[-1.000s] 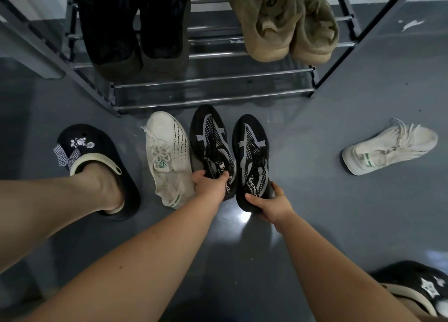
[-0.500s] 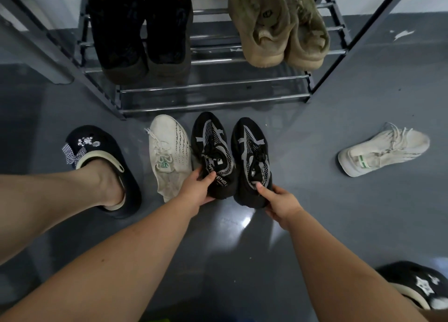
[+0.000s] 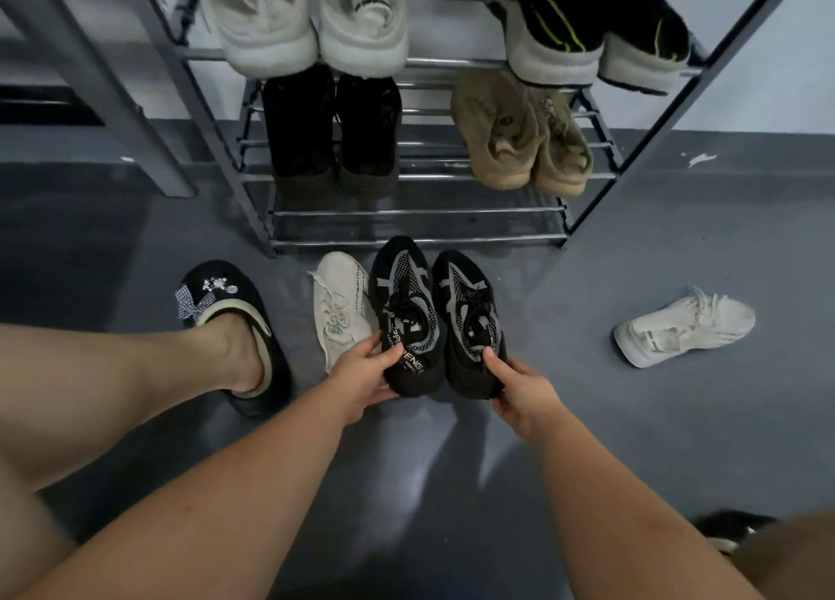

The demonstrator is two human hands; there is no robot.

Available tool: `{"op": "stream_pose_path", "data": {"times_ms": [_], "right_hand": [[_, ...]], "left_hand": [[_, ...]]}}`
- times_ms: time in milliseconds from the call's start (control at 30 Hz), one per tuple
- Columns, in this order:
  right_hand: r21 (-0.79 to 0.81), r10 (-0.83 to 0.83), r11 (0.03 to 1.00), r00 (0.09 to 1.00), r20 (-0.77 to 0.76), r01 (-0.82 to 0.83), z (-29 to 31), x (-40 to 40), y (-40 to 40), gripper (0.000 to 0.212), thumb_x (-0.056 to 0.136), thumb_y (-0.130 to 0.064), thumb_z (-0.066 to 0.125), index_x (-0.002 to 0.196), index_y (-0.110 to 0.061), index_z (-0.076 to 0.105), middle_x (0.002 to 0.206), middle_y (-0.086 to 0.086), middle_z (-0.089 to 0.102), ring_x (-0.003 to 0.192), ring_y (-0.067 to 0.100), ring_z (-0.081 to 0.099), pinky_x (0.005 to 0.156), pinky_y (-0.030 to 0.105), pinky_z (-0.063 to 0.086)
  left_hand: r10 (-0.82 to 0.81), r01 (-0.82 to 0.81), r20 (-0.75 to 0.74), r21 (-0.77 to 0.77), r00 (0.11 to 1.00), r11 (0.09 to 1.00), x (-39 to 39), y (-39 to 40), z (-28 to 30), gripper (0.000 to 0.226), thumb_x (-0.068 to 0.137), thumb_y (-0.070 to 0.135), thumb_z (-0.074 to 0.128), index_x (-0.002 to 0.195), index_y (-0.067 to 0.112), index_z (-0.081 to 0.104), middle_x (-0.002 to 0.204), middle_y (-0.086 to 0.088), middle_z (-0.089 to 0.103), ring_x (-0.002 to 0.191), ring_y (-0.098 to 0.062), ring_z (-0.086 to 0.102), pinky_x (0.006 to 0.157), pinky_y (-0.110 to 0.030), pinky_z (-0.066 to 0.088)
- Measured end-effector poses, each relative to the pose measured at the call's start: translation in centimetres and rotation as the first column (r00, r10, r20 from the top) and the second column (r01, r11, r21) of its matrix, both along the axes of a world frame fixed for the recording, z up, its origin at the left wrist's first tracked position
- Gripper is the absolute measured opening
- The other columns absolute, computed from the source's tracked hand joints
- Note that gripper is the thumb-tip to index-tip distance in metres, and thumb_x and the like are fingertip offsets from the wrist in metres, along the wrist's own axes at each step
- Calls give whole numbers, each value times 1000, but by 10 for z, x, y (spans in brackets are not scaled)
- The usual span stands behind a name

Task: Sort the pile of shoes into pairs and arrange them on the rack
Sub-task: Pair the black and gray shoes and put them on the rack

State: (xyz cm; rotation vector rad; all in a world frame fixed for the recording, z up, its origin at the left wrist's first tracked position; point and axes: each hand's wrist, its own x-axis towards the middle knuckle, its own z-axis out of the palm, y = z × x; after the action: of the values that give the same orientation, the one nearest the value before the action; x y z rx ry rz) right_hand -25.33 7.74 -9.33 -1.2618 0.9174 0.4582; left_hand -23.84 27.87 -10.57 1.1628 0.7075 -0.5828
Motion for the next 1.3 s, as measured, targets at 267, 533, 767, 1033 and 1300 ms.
{"op": "stream_pose_path", "data": {"times_ms": [267, 533, 767, 1033, 1300], "right_hand": [[26, -28, 999, 996, 89, 26, 14, 7, 42, 42, 84, -25, 69, 125, -18, 59, 99, -3, 68, 78, 4, 61, 57, 16, 44], [37, 33, 999, 988, 150, -39, 17, 37, 59, 35, 83, -25, 71, 117, -22, 63, 85, -11, 72, 68, 0, 67, 50, 14, 47], [82, 67, 993, 987, 144, -80, 8, 66, 64, 43, 84, -26, 70, 125, -19, 59, 116, 0, 68, 99, 14, 63, 73, 22, 48], [68, 104, 991, 983, 152, -115, -5, 102, 78, 44, 85, -23, 68, 127, -16, 58, 114, 2, 68, 99, 15, 65, 78, 23, 52], [-65, 128, 990, 987, 101, -122, -23, 159, 106, 60, 77, -22, 76, 125, 3, 51, 99, 11, 67, 80, 17, 66, 59, 21, 56]], "left_hand": [[67, -67, 62, -7, 996, 998, 6, 33, 28, 54, 88, 11, 60, 137, 24, 42, 113, -4, 64, 102, -26, 63, 66, -35, 56], [94, -94, 37, 6, 995, 996, 18, 52, 27, 51, 89, 10, 59, 137, 20, 43, 113, -9, 65, 83, -24, 66, 50, -31, 55], [12, -17, 82, 63, 997, 998, 53, 65, 34, 52, 89, 11, 60, 137, 19, 43, 104, -3, 65, 80, -17, 66, 56, -31, 56], [3, -8, 42, 116, 999, 993, 88, 87, 25, 56, 86, 11, 63, 138, 14, 42, 112, -9, 65, 86, -20, 65, 63, -29, 54], [10, -16, 34, 181, 999, 983, 135, 120, 14, 34, 87, 11, 62, 120, 8, 55, 94, -7, 68, 76, -16, 65, 58, -27, 57]]}}
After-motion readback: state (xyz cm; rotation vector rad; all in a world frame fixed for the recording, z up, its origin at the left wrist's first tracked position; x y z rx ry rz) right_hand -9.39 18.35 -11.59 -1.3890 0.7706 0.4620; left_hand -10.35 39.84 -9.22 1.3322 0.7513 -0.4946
